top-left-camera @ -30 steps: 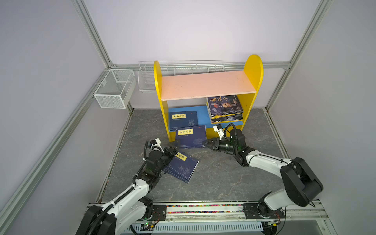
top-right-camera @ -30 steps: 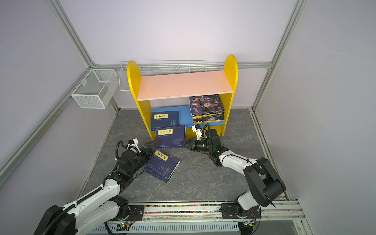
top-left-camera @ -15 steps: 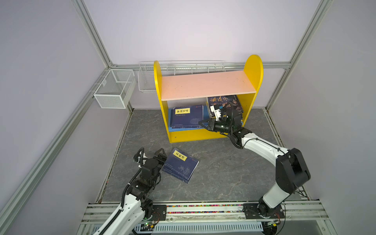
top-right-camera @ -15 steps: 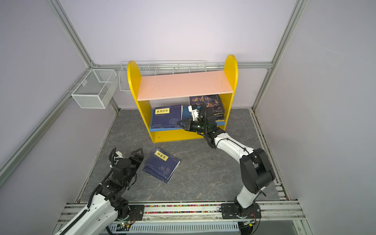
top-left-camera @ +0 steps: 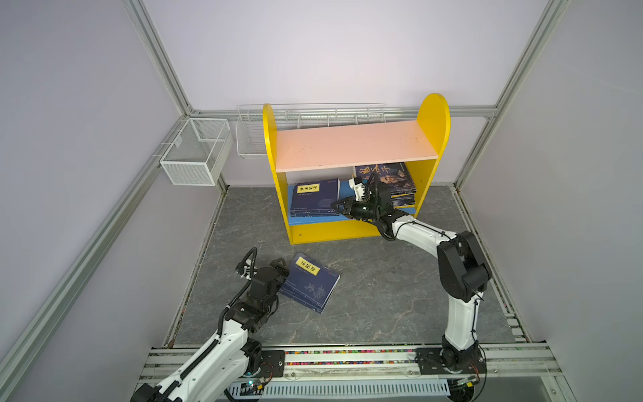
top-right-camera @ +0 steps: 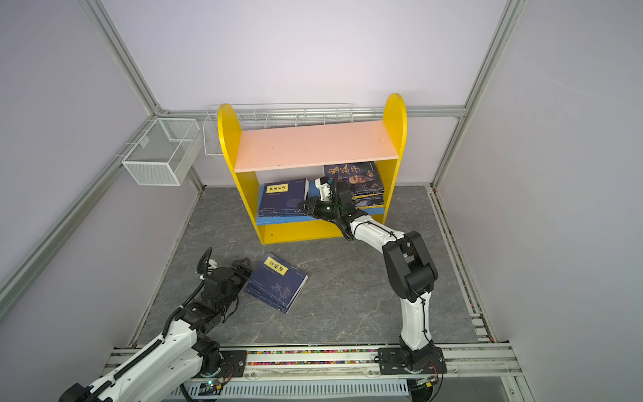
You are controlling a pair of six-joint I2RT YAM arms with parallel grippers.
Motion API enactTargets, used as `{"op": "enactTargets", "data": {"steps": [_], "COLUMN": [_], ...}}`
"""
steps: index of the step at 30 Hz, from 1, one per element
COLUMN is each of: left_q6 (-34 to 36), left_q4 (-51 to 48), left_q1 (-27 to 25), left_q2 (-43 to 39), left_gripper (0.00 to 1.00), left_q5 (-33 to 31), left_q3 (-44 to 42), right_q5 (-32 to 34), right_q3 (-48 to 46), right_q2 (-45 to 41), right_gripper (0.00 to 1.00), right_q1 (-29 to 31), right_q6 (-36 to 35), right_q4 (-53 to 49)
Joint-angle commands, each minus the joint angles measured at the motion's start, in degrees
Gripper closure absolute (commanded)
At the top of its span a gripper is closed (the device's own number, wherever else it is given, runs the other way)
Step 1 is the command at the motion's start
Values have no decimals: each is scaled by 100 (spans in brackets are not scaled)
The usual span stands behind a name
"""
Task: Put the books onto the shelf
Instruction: 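Carry the second blue book onto the first on the blue shelf with the right gripper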
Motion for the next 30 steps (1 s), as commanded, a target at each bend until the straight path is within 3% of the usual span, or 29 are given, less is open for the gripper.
{"op": "enactTargets", "data": {"steps": [1,7,10,14,30], "left_q6": [64,69,67,88,265], "left_q4": [99,102,135,192,338], "left_q1": [2,2,2,2,2], "left_q2": [75,47,64,100,501], "left_gripper": [15,16,16,16,16], "left_q5": [14,22,42,96,319], "left_q3": [-46,-55,-55,-46,112], "right_q5": [238,1226,1667,2144,2990], "right_q3": [270,637,852,1075,2053], "right_q2": [11,-76,-101,-80,699], "right_gripper": [81,36,27,22,24], "right_q1": [45,108,187,338,561], "right_q6": [-306,-907,-1173,-1402,-2062], "right_q4": [-490,-2068,-2609,-3027,-3475]}}
